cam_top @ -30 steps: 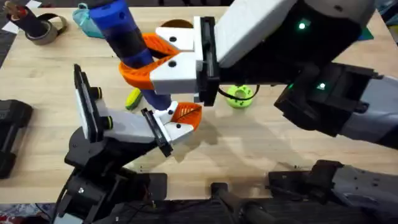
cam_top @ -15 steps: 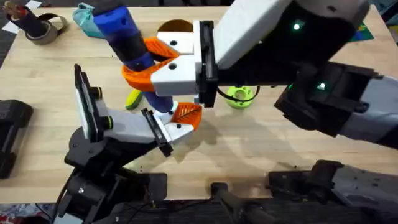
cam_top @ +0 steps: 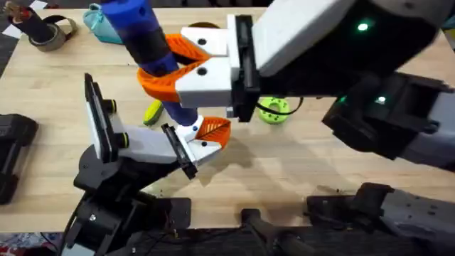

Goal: Pick up the gripper from the table and insert it into the empty holder that is missing its gripper. Then pick up a screw, insert it into the mounting hole, and use the screwdriver to tighten it. Finally, clean up the table by picking up the vegetable and placing it into the bucket.

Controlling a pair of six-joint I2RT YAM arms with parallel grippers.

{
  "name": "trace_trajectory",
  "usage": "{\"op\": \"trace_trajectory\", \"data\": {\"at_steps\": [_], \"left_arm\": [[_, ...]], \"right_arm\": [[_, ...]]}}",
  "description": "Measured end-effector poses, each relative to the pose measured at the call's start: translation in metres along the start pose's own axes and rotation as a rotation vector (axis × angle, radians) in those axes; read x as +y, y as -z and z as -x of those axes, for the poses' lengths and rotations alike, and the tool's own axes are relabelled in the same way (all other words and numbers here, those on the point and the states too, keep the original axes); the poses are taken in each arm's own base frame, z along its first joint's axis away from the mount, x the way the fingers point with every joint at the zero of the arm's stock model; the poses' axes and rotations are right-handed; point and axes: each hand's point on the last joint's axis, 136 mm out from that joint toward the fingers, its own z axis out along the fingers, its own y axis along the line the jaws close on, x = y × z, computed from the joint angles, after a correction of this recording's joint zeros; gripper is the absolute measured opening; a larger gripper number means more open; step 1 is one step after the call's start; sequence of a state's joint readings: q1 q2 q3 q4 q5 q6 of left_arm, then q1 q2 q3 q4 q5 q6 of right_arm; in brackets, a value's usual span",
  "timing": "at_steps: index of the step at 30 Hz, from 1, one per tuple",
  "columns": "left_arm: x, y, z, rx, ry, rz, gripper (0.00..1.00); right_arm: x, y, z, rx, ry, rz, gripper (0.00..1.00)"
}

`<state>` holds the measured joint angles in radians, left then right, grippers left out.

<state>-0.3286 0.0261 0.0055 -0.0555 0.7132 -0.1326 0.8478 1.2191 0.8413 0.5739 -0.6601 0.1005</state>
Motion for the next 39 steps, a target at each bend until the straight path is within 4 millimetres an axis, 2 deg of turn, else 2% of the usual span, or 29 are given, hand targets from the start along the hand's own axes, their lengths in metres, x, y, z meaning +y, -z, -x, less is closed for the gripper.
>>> {"op": "trace_trajectory", "data": {"at_steps": [15, 21, 27, 29, 36, 39], "left_arm": [[0.0, 0.0, 0.0, 0.0, 0.0, 0.0, 0.011], [0.0, 0.0, 0.0, 0.0, 0.0, 0.0, 0.011], [0.0, 0.0, 0.0, 0.0, 0.0, 0.0, 0.011], [0.0, 0.0, 0.0, 0.0, 0.0, 0.0, 0.011], [0.0, 0.0, 0.0, 0.0, 0.0, 0.0, 0.011], [0.0, 0.0, 0.0, 0.0, 0.0, 0.0, 0.011]], "right_arm": [[0.002, 0.002, 0.001, 0.007, 0.023, 0.002, 0.031], [0.004, 0.003, 0.017, -0.051, 0.077, 0.009, 0.031], [0.004, 0.001, 0.023, -0.035, 0.064, 0.01, 0.031], [0.002, 0.0, 0.031, -0.032, 0.062, 0.007, 0.03], [0.002, 0.0, 0.078, -0.093, 0.127, 0.003, 0.03], [0.002, -0.002, 0.084, -0.102, 0.137, 0.005, 0.031]]}}
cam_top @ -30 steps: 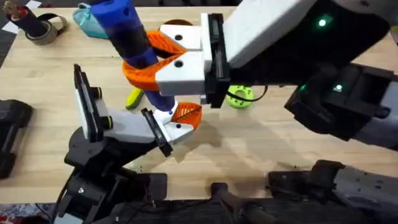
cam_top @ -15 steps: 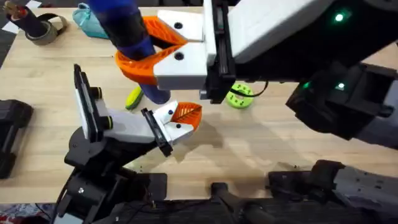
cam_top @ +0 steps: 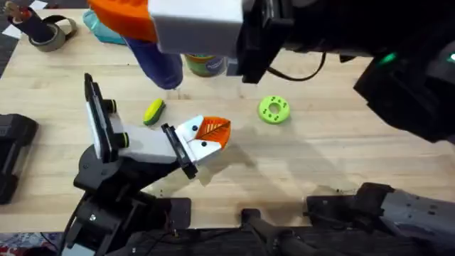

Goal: Pick up the gripper from the table and insert it into the empty holder that is missing its gripper. Then pick up a screw, insert it into the mounting hole, and use the screwdriver to tighten it. Finally, clean up the table by picking up the vegetable and placing it into the bucket.

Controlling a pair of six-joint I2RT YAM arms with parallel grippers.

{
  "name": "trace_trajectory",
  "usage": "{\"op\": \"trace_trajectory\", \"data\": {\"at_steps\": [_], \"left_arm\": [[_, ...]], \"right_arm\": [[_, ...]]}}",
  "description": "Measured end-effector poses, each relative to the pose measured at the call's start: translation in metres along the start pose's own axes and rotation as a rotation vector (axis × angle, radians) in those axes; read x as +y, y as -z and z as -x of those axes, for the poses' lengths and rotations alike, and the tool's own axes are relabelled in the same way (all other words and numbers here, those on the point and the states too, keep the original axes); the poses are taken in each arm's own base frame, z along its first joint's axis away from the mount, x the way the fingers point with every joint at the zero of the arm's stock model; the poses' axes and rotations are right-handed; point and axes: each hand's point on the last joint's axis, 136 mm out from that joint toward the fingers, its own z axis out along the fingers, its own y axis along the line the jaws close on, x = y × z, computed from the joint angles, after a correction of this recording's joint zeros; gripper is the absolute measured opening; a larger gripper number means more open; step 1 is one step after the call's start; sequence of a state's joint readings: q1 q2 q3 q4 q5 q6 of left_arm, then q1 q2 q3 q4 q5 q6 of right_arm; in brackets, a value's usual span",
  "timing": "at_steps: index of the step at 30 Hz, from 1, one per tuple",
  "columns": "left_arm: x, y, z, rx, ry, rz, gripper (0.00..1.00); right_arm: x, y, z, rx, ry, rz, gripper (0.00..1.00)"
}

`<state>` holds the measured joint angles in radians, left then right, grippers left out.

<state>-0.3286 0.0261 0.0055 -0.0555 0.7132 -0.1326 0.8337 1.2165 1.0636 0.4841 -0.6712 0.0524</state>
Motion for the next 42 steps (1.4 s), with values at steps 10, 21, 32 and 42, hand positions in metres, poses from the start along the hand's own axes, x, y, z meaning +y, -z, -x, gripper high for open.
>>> {"op": "trace_trajectory", "data": {"at_steps": [10, 21, 32, 42], "left_arm": [[0.0, 0.0, 0.0, 0.0, 0.0, 0.0, 0.011], [0.0, 0.0, 0.0, 0.0, 0.0, 0.0, 0.011], [0.0, 0.0, 0.0, 0.0, 0.0, 0.0, 0.011], [0.0, 0.0, 0.0, 0.0, 0.0, 0.0, 0.011]], "right_arm": [[-0.004, -0.003, -0.021, 0.061, -0.052, -0.004, 0.03], [-0.004, -0.003, -0.021, 0.061, -0.052, -0.004, 0.03], [-0.004, -0.003, -0.021, 0.061, -0.052, -0.004, 0.03], [-0.004, -0.003, -0.021, 0.061, -0.052, -0.004, 0.03]]}}
